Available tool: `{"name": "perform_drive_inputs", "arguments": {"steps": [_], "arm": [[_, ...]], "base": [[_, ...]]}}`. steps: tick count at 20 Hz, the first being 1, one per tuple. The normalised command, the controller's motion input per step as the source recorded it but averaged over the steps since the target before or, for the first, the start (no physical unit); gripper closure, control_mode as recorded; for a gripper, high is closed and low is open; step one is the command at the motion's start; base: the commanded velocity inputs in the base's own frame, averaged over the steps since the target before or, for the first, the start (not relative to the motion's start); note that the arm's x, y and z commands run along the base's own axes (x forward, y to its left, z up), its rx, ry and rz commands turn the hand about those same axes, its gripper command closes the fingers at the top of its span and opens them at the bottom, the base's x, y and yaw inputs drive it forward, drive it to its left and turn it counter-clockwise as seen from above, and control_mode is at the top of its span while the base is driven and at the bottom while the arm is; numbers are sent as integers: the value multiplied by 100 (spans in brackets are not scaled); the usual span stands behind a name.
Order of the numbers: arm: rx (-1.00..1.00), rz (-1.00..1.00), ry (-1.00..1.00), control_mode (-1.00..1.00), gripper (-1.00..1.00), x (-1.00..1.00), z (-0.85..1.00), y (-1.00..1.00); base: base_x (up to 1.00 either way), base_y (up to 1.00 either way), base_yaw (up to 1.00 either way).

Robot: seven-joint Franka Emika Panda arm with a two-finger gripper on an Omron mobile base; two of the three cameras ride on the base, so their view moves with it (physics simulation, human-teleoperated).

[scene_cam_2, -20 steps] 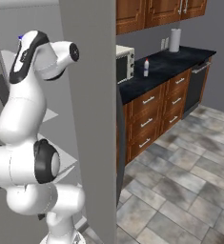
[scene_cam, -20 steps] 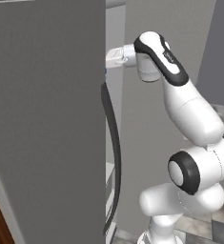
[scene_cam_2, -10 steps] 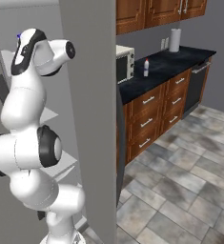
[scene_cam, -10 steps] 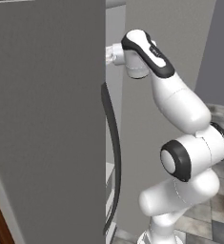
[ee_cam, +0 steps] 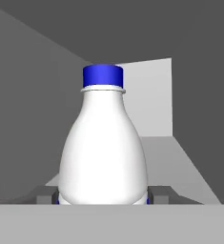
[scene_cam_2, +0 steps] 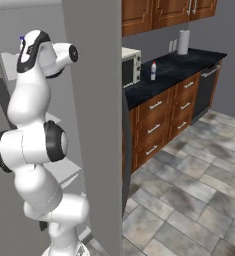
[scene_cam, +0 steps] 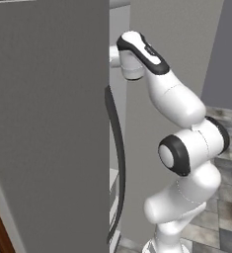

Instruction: Take the bottled waters from the counter and place them in the freezer to freeze. Close the freezer door after placing the bottles.

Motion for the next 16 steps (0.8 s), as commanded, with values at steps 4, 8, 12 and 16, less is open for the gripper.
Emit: {"name": "perform_drive_inputs", "arguments": {"steps": [4,8,12,16], "arm": [[7,0,0,-100,100,16,-11,16],[2,-2,0,-100,100,21,-16,8],[0,-1,-6,-100,100,17,-28,17],[0,0,-9,-100,100,22,-19,21]], "base": [[0,0,0],[0,0,0],[0,0,0],[0,0,0]]}}
